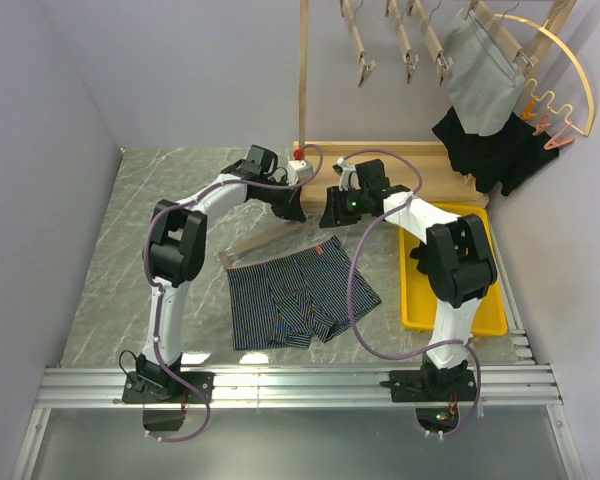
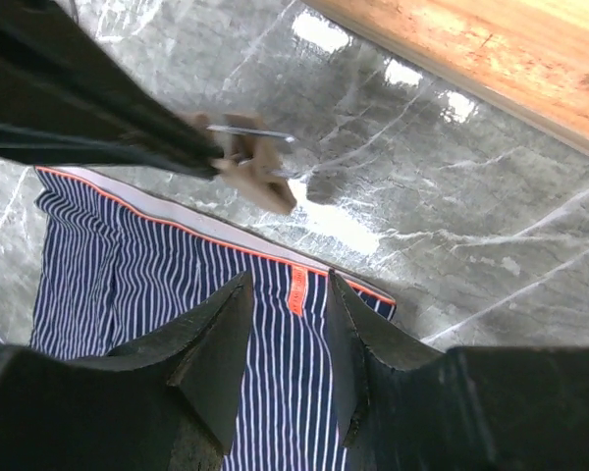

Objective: Clip the underwear to the hanger
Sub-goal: Open the clamp at the hanger.

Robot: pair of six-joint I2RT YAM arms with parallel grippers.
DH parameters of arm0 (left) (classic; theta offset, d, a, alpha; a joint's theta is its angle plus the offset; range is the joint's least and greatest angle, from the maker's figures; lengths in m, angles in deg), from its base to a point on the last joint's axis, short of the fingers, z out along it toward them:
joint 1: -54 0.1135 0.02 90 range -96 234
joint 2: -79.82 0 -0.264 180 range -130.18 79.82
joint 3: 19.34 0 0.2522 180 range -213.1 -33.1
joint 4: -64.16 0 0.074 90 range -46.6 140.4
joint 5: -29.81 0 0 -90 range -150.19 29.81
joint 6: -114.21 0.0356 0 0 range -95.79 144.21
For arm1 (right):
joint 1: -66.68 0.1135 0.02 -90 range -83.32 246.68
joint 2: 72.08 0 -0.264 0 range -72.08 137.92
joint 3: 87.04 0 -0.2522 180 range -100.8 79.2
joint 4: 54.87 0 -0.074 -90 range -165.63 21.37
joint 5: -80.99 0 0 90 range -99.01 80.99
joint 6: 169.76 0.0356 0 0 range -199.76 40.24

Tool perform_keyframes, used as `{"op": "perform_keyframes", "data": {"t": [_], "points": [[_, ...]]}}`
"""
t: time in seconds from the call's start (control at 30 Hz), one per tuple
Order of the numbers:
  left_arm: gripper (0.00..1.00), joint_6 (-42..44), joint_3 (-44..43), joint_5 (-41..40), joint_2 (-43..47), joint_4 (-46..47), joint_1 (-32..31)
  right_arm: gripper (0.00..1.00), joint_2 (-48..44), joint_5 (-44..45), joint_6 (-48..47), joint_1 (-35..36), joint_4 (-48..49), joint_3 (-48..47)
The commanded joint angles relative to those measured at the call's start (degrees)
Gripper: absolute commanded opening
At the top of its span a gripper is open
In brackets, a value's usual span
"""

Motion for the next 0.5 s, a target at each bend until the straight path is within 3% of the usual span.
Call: {"op": "perform_keyframes", "data": {"t": [0.0, 0.47], "points": [[0.00, 0.5, 0.8, 3.9, 4.9, 0.4, 0.4, 0.44, 0.0, -2.1, -0.9, -0.7, 3.2, -2.3], [0.00, 7.4, 3.1, 10.1, 9.6, -3.1, 1.2, 0.40, -2.3, -15.0, -0.5, -2.2, 9.6, 0.0]]}}
